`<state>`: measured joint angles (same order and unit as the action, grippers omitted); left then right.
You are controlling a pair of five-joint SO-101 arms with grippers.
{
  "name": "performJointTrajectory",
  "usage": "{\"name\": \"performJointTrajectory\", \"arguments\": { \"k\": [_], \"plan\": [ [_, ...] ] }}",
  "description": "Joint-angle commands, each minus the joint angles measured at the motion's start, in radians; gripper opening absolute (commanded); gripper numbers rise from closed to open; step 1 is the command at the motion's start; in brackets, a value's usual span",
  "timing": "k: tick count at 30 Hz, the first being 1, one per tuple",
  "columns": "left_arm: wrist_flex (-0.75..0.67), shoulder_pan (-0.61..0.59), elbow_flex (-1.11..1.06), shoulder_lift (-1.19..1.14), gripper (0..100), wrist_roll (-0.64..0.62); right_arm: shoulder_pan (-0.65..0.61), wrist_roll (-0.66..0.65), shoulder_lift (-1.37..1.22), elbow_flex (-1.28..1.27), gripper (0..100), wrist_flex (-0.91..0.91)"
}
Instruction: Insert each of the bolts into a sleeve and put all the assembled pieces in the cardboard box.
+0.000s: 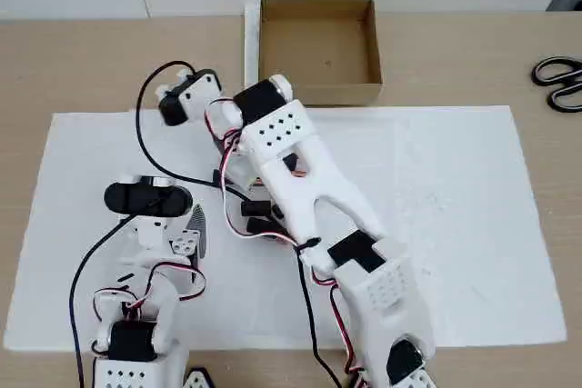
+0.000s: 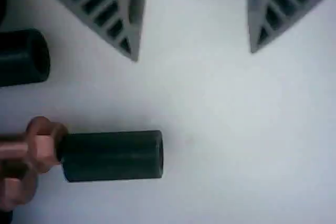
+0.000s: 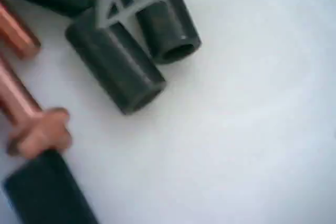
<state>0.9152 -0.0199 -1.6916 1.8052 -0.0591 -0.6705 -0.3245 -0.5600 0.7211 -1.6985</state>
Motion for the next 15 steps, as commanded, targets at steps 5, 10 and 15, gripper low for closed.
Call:
{"name": "performJointTrajectory", "arguments": {
  "k": [5,10,15],
  "plan": [
    [-0.018,-0.110,0.128,0.014,13,0.012,-0.027,-0.014,-0.002,0.052,26.3,0.016],
    [-0.014,-0.381,0.246,0.014,13,0.006,-0.015,-0.011,-0.002,0.052,26.3,0.054],
    [-0.003,-0.562,0.291,0.014,13,0.008,-0.002,-0.011,-0.004,0.052,26.3,0.101]
  ]
}}
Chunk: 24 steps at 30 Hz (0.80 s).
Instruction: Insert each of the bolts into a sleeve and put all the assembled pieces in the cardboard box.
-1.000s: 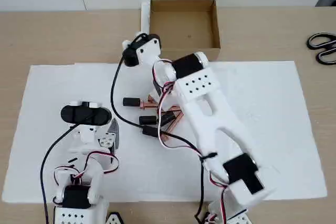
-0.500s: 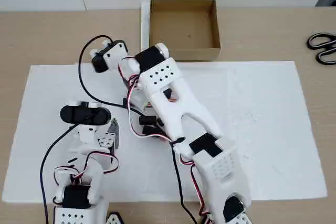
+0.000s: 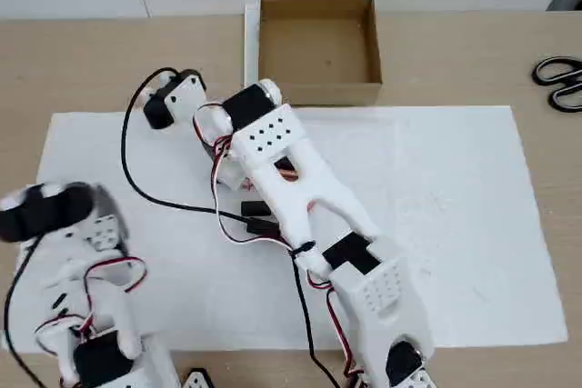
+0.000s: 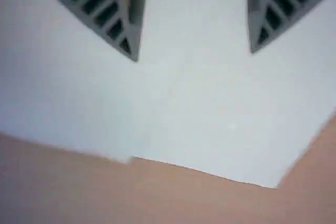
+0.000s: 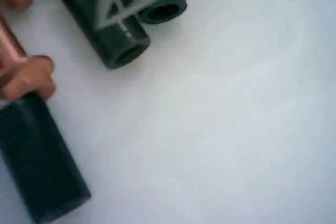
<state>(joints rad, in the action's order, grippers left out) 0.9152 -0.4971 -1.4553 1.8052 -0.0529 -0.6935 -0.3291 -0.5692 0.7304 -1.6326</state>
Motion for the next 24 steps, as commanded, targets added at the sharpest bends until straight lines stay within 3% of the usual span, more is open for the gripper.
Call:
{"name": "performJointTrajectory", "arguments": {
  "k": [1,8,17,24],
  "plan": [
    [0.009,-0.103,0.059,0.014,13,0.002,0.027,-0.005,0.005,0.043,26.3,0.047],
    [0.087,-0.120,0.070,0.014,13,0.006,0.050,0.008,0.002,0.043,26.3,0.082],
    [0.152,-0.417,0.174,0.014,13,0.000,-0.015,0.044,-0.116,0.043,26.3,0.145],
    [0.157,-0.532,0.171,0.014,13,0.000,-0.091,-0.064,-0.139,0.043,26.2,0.143]
  ]
}}
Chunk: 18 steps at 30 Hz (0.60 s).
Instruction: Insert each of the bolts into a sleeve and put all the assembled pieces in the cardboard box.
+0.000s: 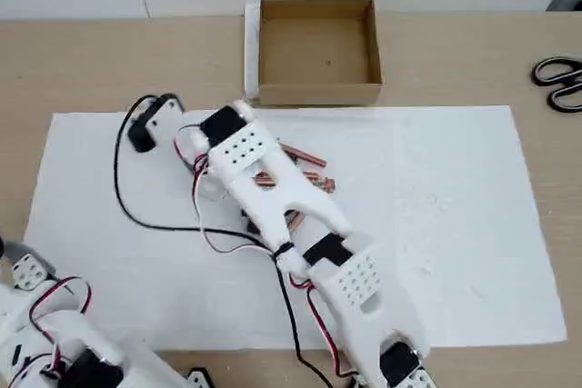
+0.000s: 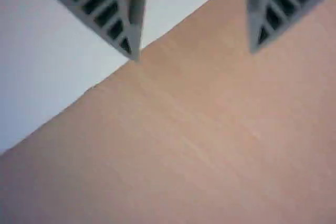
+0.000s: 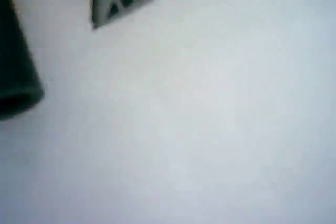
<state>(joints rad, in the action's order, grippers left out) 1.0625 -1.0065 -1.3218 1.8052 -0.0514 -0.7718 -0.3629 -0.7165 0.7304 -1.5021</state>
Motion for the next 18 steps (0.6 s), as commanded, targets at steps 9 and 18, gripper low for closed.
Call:
{"name": "performJointTrajectory", "arguments": {
  "k": [9,18],
  "plan": [
    [0.009,-0.028,0.001,0.014,13,-0.002,-0.007,-0.100,-0.047,0.043,26.2,0.031],
    [0.011,-0.028,-0.001,0.014,13,-0.002,0.033,-0.104,-0.140,0.043,24.8,0.114]
  ]
}}
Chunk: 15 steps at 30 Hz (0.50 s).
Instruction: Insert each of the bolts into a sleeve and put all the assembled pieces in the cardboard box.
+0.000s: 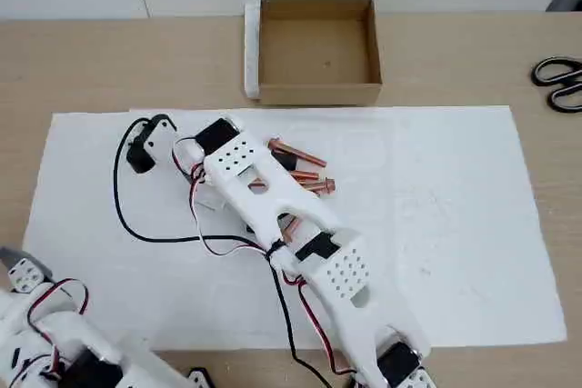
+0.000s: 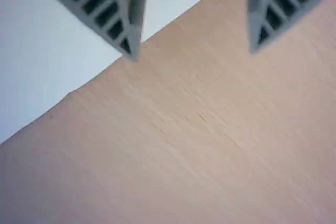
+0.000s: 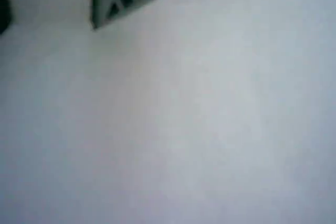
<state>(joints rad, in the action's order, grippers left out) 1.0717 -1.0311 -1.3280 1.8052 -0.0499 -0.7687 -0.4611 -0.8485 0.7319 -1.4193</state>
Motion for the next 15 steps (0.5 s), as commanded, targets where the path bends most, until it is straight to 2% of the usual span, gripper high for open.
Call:
{"name": "performJointTrajectory", "arguments": {
  "k": [1,7,15],
  "plan": [
    [0.002,0.000,0.005,0.014,13,-0.003,0.038,-0.006,-0.015,0.041,22.6,0.031],
    [0.002,0.003,0.005,0.014,13,-0.005,0.061,0.000,-0.021,0.041,6.5,0.031],
    [0.029,0.003,0.005,0.014,13,-0.005,0.073,0.034,-0.015,0.080,5.2,0.019]
  ]
}}
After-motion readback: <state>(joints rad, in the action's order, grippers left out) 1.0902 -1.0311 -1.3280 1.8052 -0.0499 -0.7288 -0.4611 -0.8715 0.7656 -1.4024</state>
